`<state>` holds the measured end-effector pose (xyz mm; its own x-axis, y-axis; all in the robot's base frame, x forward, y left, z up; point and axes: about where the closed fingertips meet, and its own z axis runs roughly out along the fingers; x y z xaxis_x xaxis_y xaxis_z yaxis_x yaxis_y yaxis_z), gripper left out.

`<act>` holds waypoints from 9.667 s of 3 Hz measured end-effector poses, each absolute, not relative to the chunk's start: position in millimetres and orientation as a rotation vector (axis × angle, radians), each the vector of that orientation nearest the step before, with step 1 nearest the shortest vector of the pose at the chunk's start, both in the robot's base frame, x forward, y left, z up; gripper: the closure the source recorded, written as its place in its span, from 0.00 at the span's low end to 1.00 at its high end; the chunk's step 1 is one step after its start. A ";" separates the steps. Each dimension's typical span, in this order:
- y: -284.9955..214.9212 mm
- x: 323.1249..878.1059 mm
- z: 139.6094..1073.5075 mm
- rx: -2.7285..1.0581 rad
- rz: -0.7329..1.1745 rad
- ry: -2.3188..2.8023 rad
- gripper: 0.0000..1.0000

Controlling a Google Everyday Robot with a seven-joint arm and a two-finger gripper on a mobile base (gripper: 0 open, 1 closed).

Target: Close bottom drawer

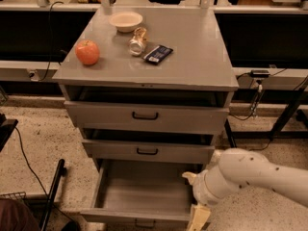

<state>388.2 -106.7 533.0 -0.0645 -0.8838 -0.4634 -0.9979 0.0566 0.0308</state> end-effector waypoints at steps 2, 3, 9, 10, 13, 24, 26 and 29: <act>-96.8 403.3 506.7 -1.813 0.504 1.969 0.00; -78.9 409.1 472.6 -1.833 0.533 1.896 0.00; -38.5 439.6 184.5 -1.733 0.713 1.970 0.01; -41.7 451.1 169.9 -1.711 0.690 1.990 0.19; -36.8 504.0 176.5 -1.723 0.601 1.960 0.54; -44.5 418.6 212.3 -1.565 0.795 1.899 1.00; -34.1 433.1 151.2 -1.482 0.817 1.831 1.00; -27.7 497.6 110.3 -1.419 0.753 1.713 1.00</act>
Offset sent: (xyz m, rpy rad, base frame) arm 0.0122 0.0149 -0.0361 0.1063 -0.0434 0.0010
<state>497.6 -27.7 110.3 -0.0806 -0.5216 -0.8494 -0.9785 0.2039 -0.0324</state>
